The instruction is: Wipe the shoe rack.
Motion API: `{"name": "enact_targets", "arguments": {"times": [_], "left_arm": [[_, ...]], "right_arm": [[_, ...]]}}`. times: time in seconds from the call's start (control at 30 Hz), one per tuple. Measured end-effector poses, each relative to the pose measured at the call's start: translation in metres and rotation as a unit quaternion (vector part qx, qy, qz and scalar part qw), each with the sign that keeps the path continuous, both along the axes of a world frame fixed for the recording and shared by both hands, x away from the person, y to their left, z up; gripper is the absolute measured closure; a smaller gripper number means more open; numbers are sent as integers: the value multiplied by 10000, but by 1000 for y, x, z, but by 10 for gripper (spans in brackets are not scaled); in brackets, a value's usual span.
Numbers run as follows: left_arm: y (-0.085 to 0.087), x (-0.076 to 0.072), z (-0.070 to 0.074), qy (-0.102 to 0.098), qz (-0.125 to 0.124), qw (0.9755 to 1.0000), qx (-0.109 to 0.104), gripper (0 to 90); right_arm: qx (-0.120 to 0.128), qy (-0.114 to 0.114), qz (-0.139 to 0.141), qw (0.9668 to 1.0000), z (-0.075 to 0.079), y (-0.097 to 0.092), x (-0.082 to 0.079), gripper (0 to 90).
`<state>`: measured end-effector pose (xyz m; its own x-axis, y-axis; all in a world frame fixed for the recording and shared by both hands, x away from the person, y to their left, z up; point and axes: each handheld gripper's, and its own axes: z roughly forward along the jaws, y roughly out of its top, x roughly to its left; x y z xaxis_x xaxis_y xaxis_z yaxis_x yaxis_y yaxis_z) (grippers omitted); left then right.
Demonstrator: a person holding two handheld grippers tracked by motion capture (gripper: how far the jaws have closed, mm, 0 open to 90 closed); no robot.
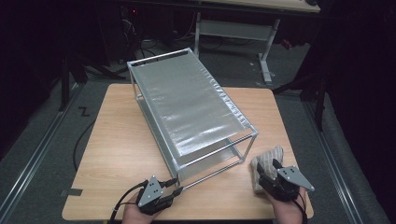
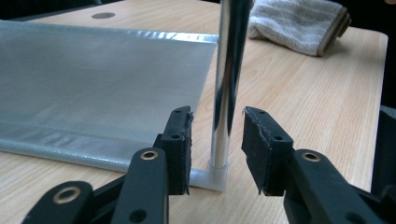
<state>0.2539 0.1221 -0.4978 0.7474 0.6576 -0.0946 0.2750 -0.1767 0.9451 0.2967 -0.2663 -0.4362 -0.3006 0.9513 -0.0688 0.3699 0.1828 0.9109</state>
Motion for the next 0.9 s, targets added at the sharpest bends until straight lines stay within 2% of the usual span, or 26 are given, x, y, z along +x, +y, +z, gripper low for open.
{"name": "enact_targets", "arguments": {"times": [0.03, 0.07, 0.1, 0.17, 0.3, 0.4, 0.5, 0.57, 0.63, 0.7, 0.9], "left_arm": [[-1, -1, 0, 39, 9, 9999, -113, 620], [-1, -1, 1, 54, -10, 9999, -135, 620], [1, 0, 3, -33, -54, 10000, -5, 624], [2, 1, 4, -76, -93, 9999, 65, 632], [0, 2, 5, -141, -147, 9998, 83, 660], [1, 2, 6, -162, -139, 9997, 75, 704], [3, 2, 6, -172, -51, 9998, 95, 775], [4, 1, 7, -254, -19, 9994, 221, 805], [4, 0, 8, -267, -20, 9992, 284, 807], [6, -2, 9, -309, -74, 9986, 414, 809], [0, -12, 10, -315, -211, 9982, 454, 810]], "right_arm": [[38, 6, 51, 10000, 2, 4, 4, 418], [45, -20, 87, 10000, 4, 8, 8, 438], [22, -40, 118, 9999, 5, 12, 12, 462], [-62, -64, 166, 9998, 7, 19, 23, 493], [-2, 69, 213, 9997, 5, 28, 47, 545], [-39, 89, 282, 9996, 3, 35, 58, 590], [-80, 99, 267, 9996, 3, 39, 64, 700], [-98, 71, 151, 9998, 3, 41, 66, 797], [8, 151, 210, 9997, 4, 39, 67, 804], [-11, 167, 210, 9996, 5, 42, 68, 804], [23, 177, 279, 9995, 3, 52, 82, 804]]}}
